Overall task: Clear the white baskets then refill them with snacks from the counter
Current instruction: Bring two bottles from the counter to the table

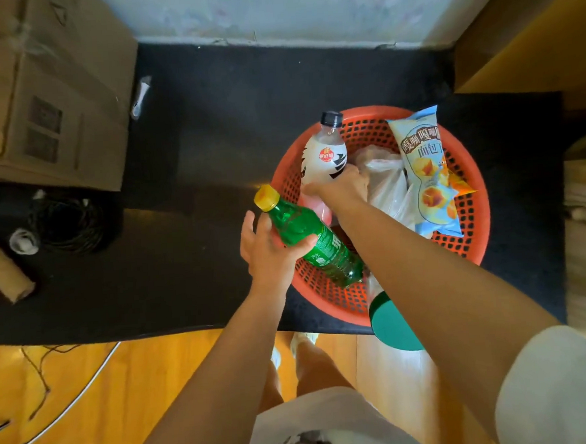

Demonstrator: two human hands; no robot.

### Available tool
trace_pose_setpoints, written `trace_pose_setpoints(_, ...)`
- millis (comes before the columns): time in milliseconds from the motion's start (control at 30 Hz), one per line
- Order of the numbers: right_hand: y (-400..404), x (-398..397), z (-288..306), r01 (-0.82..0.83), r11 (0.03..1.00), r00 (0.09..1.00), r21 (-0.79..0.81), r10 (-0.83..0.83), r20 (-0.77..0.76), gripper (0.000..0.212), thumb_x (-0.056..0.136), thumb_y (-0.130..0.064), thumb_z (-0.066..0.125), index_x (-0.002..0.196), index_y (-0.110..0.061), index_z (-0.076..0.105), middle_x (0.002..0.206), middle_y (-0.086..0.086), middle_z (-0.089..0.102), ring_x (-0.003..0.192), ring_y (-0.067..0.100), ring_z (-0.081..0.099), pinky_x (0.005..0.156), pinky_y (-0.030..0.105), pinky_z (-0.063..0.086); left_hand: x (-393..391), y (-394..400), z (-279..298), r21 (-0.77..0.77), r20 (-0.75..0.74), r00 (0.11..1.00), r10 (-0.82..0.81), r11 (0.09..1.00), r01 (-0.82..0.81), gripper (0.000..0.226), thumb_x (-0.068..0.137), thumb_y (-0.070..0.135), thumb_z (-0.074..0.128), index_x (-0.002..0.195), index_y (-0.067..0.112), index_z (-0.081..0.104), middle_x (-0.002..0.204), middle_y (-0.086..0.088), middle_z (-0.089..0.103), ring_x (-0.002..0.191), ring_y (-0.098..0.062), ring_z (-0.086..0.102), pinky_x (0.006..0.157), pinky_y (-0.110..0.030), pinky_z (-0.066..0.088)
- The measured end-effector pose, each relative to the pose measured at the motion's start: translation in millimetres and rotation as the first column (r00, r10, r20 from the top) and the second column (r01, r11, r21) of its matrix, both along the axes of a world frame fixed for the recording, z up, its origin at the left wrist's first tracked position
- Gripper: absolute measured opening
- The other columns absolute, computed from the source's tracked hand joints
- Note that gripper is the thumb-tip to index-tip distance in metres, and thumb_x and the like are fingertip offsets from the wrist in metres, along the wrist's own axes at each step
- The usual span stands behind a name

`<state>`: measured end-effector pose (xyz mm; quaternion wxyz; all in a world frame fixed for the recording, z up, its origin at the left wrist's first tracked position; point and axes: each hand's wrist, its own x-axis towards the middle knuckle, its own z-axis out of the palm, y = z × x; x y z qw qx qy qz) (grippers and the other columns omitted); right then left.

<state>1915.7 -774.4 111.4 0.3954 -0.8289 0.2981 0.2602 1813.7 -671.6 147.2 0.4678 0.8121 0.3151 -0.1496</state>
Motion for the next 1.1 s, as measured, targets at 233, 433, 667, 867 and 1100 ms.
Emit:
trace_pose_setpoints(233, -4.0, -23.8, 18.2, 0.089, 0.990, 0.991, 0.109, -0.099, 0.089, 0.079, 0.052, -0.013, 0.083, 0.122, -0.010, 0.048, 0.117, 0.010, 0.060, 0.105, 0.027, 0.059, 0.090, 0.038, 0.051, -31.7, -19.9, 19.1, -0.359, 0.179, 0.983, 0.038, 0.933, 0.029, 0.067, 0.063, 0.022, 0.076, 0.122, 0.022, 0.045, 0.117, -0.005, 0.063, 0.114, -0.025, 0.058, 0.102, -0.052, 0.041)
trace_pose_setpoints(433, -14.6, -44.8, 59.5, 0.114, 0.967, 0.957, 0.228, -0.168, 0.235, 0.068, 0.052, -0.005, 0.082, 0.112, -0.010, 0.050, 0.084, -0.005, 0.061, 0.084, 0.019, 0.060, 0.070, 0.027, 0.049, -40.4, -11.3, 38.4, -0.283, 0.328, 0.943, -0.053, 0.947, 0.152, 0.060, 0.066, 0.013, 0.077, 0.107, 0.043, 0.043, 0.107, 0.012, 0.061, 0.107, -0.015, 0.061, 0.097, -0.042, 0.049)
trace_pose_setpoints(667, -37.8, -78.5, 137.4, 0.274, 0.859, 0.812, 0.433, -0.448, 0.374, 0.060, 0.056, -0.001, 0.081, 0.110, -0.008, 0.056, 0.094, 0.002, 0.068, 0.083, 0.013, 0.065, 0.073, 0.026, 0.054, -27.1, 39.7, 99.0, -0.438, 0.445, 0.884, 0.144, 0.896, 0.074, 0.065, 0.068, -0.003, 0.070, 0.123, 0.010, 0.037, 0.113, -0.011, 0.061, 0.097, -0.008, 0.066, 0.082, -0.023, 0.054)
trace_pose_setpoints(867, -30.0, -154.2, 201.0, 0.392, 0.693, 0.615, 0.604, -0.686, 0.388, 0.050, 0.061, -0.010, 0.075, 0.107, -0.013, 0.057, 0.096, 0.003, 0.070, 0.086, 0.017, 0.068, 0.071, 0.024, 0.056, -19.3, 97.1, 151.0, -0.660, 0.430, 0.874, 0.227, 0.740, 0.133, 0.037, 0.077, 0.014, 0.059, 0.111, 0.024, 0.049, 0.097, 0.009, 0.070, 0.094, -0.006, 0.065, 0.085, -0.032, 0.051)
trace_pose_setpoints(1100, 43.4, -283.8, 214.2, 0.443, 0.363, 0.498, 0.819, -0.860, 0.112, 0.045, 0.071, -0.024, 0.056, 0.105, 0.005, 0.053, 0.068, 0.010, 0.067, 0.062, 0.022, 0.064, 0.057, 0.029, 0.053, -53.6, 137.8, 157.7, -0.917, 0.202, 0.978, -0.061, 0.339, 0.210, 0.051, 0.063, 0.059, 0.062, 0.097, 0.023, 0.074, 0.098, 0.006, 0.073, 0.094, -0.011, 0.068, 0.083, -0.029, 0.056)
